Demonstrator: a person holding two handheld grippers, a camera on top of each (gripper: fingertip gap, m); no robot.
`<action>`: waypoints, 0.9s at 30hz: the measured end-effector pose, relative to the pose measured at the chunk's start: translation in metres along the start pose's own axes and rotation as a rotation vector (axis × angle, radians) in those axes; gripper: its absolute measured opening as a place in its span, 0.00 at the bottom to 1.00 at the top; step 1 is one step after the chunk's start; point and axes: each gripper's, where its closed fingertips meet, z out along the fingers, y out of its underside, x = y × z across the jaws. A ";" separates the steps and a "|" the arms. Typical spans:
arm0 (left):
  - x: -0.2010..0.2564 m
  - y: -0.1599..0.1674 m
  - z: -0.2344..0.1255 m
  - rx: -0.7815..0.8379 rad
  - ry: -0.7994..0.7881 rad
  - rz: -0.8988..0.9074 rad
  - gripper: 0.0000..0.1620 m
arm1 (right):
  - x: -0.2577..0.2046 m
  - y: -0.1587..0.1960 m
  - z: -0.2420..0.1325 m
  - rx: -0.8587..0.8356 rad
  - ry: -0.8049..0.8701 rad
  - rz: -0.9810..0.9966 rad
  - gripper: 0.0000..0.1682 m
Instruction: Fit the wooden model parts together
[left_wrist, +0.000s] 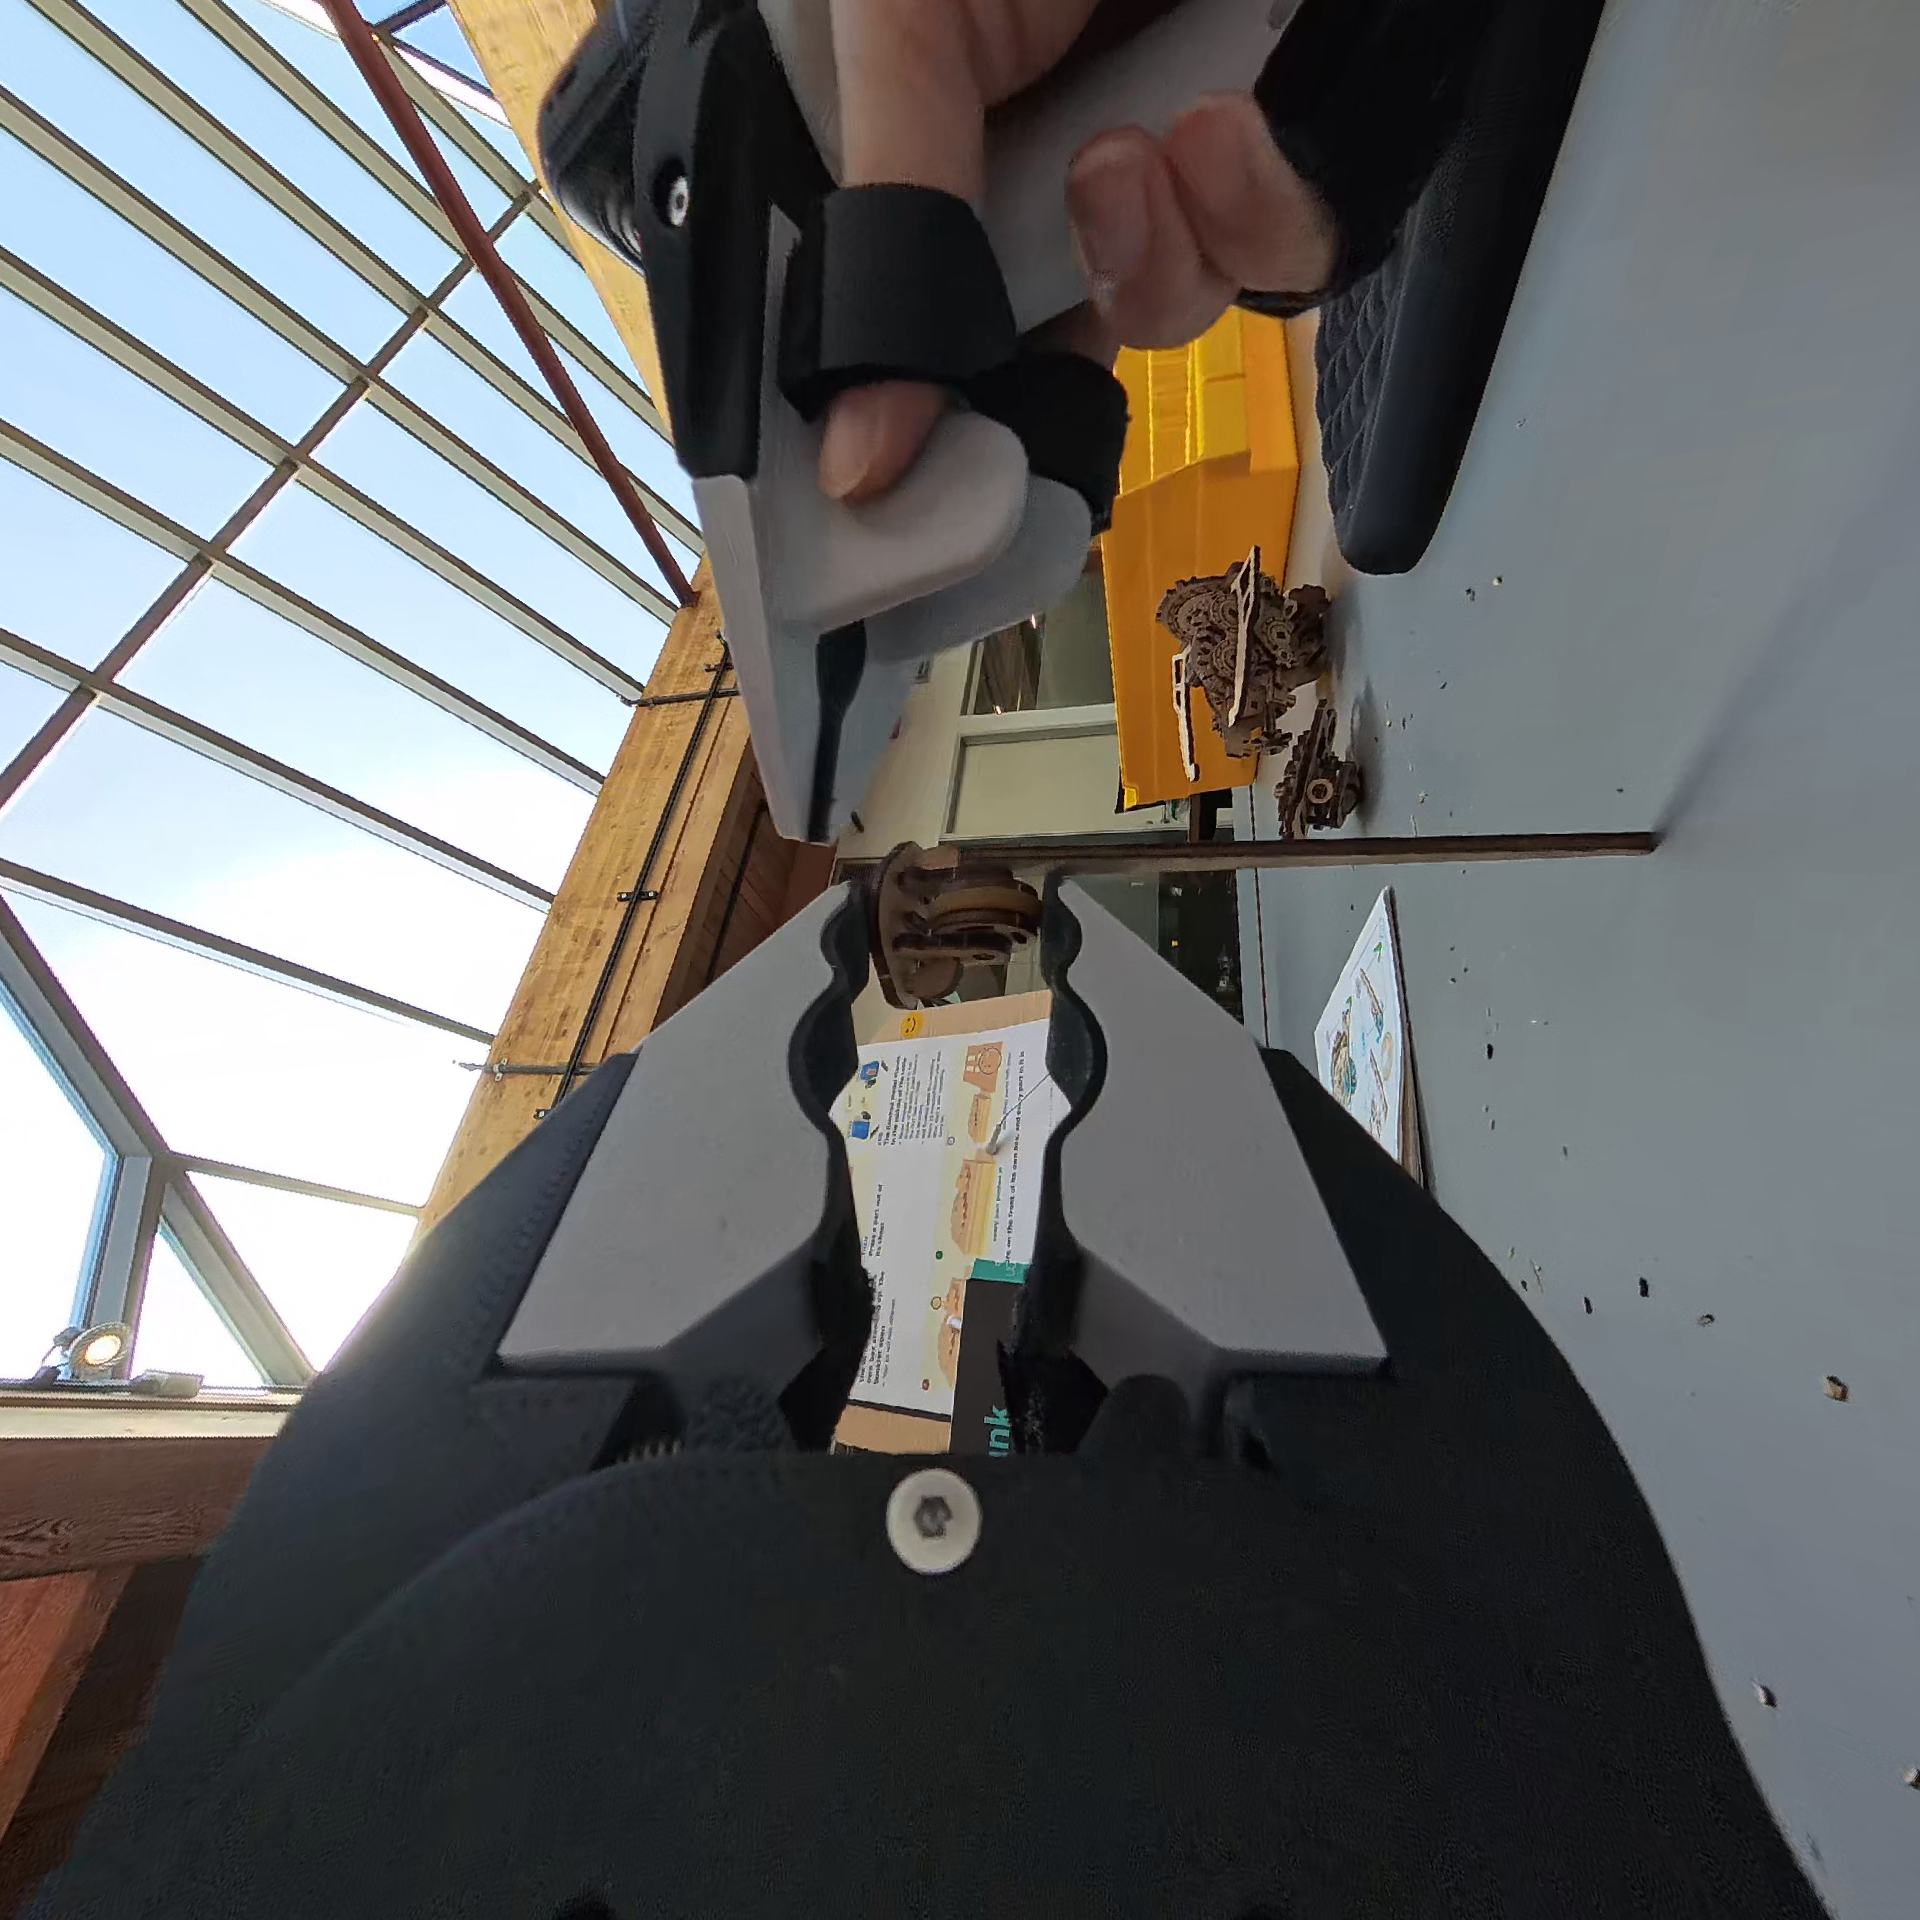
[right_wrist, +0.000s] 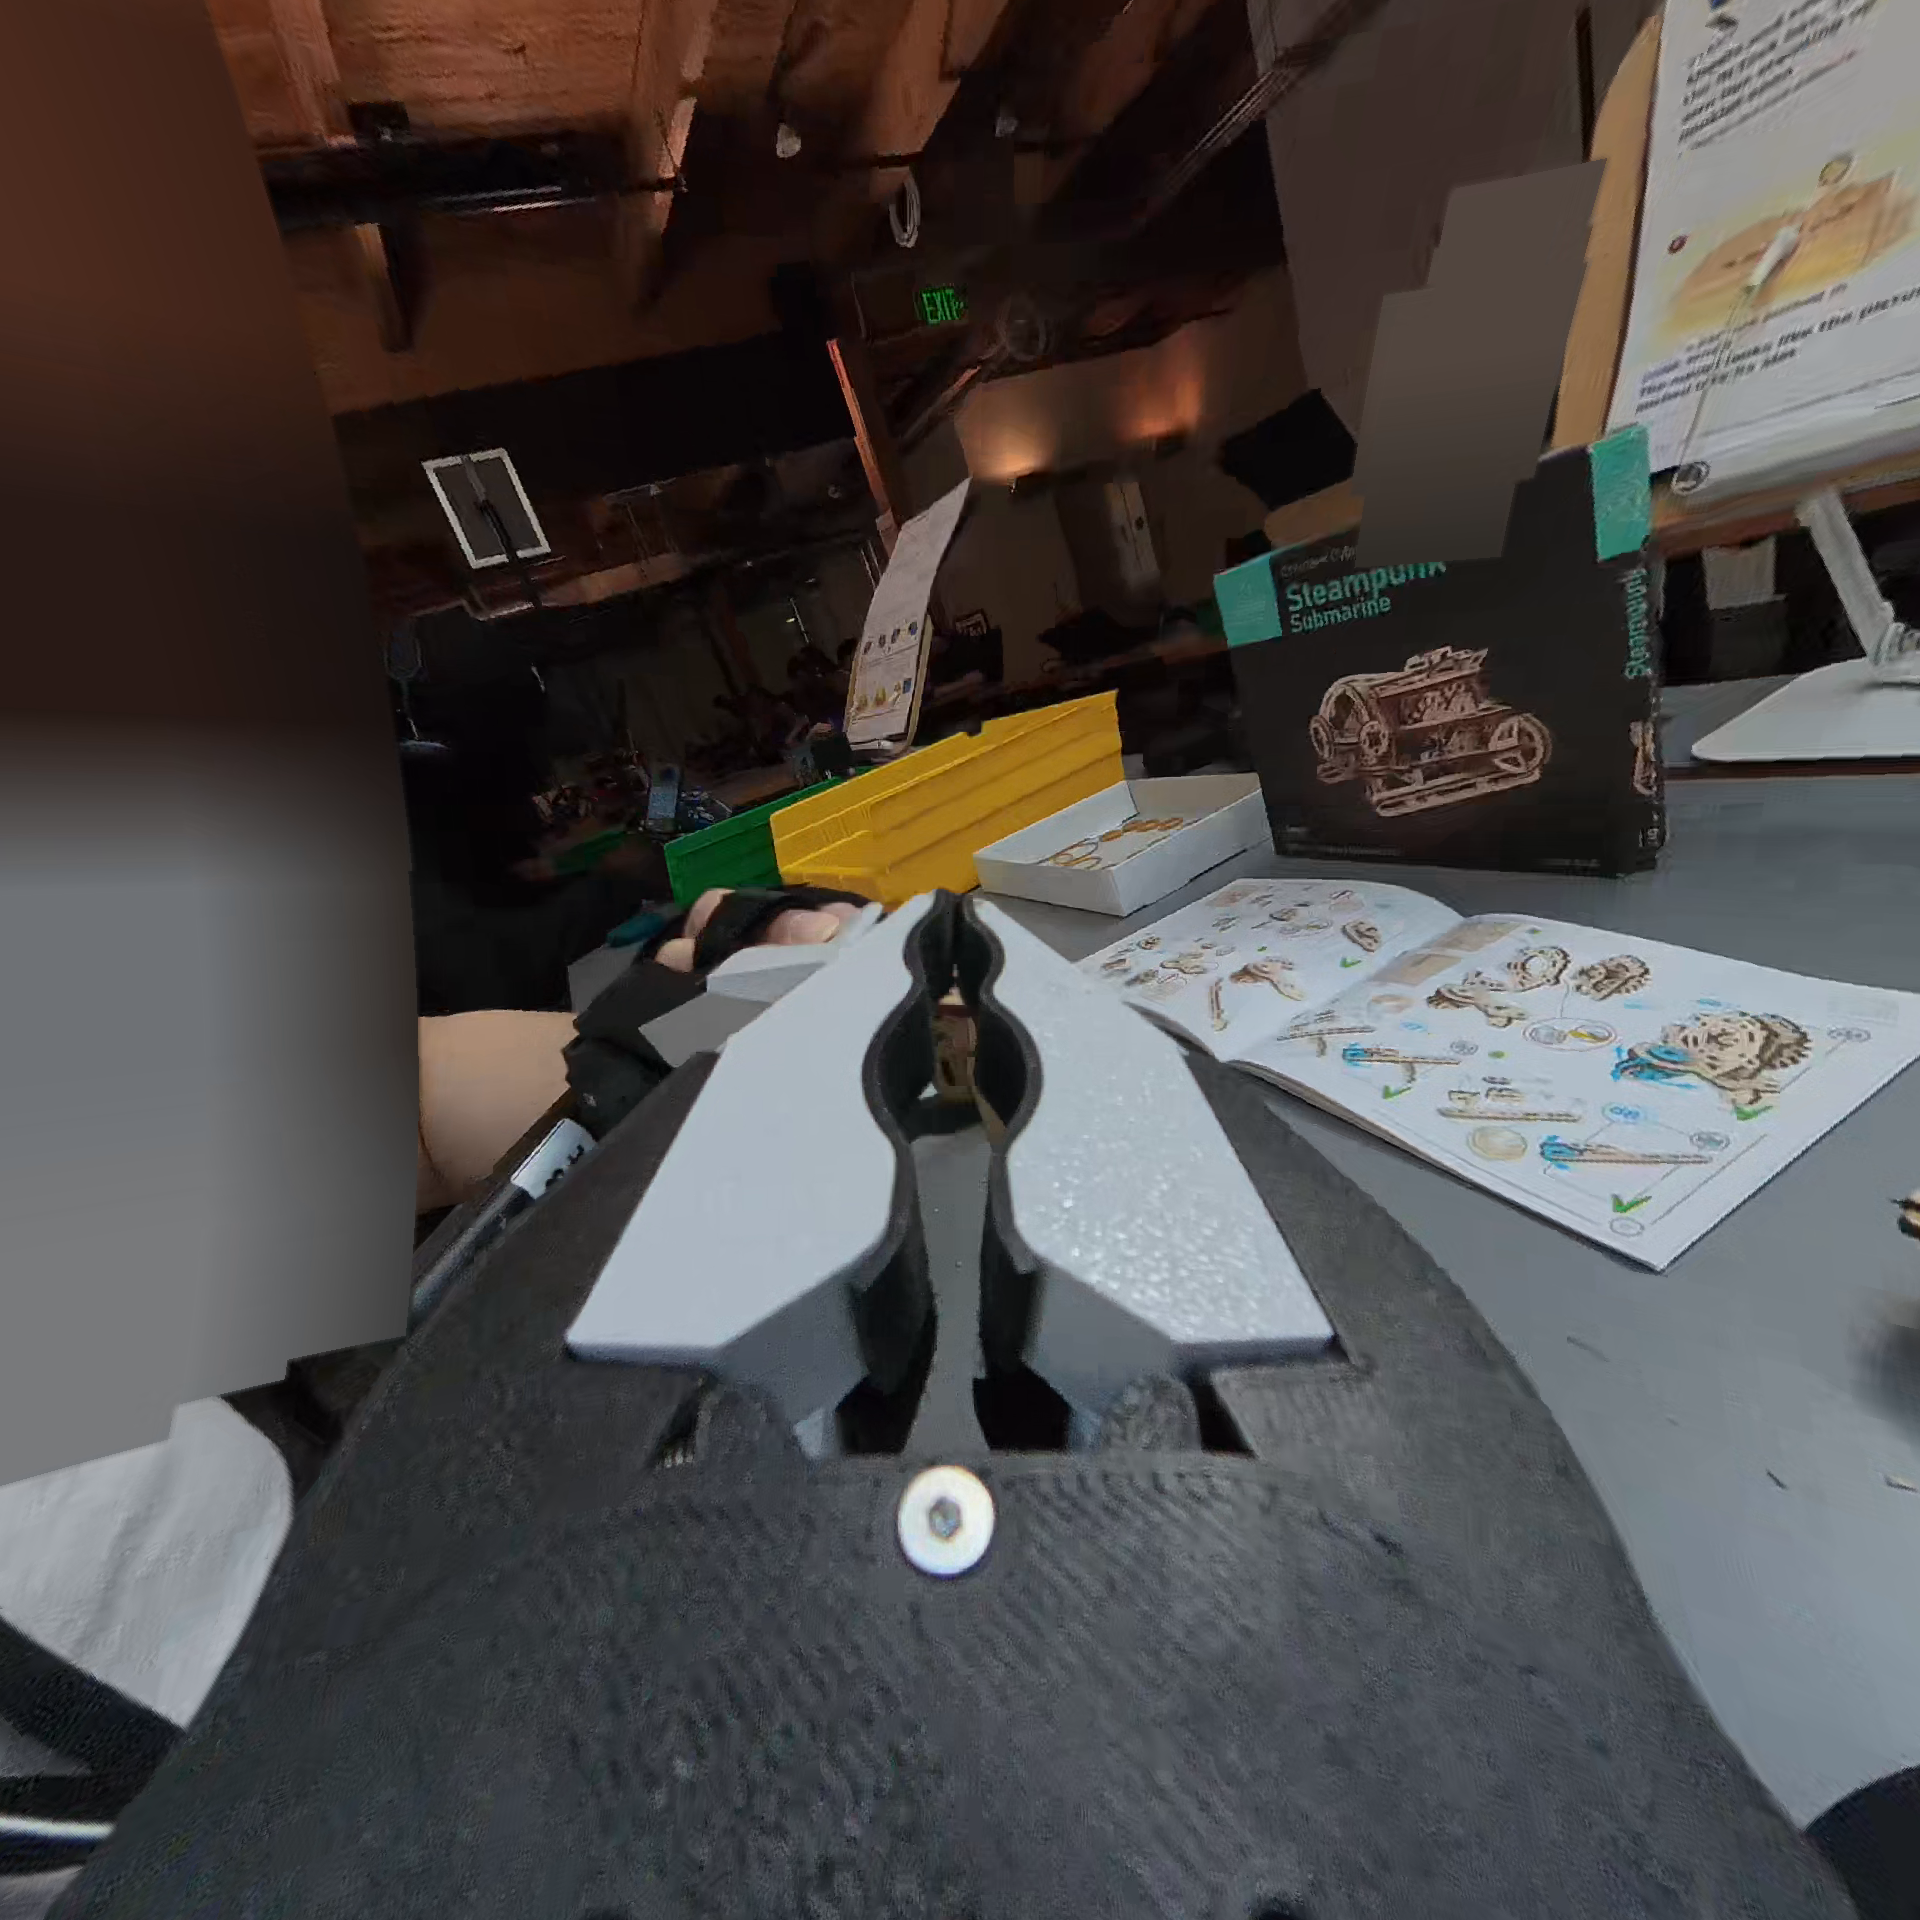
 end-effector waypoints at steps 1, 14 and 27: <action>0.000 0.000 0.000 0.000 0.000 0.000 0.19 | -0.005 -0.011 -0.002 0.039 0.007 -0.060 0.00; 0.000 0.001 0.001 -0.002 0.001 0.001 0.19 | 0.000 -0.007 -0.001 0.006 0.050 -0.082 0.00; -0.001 0.002 0.001 0.001 0.008 0.002 0.19 | 0.006 0.021 0.010 -0.151 0.037 -0.028 0.00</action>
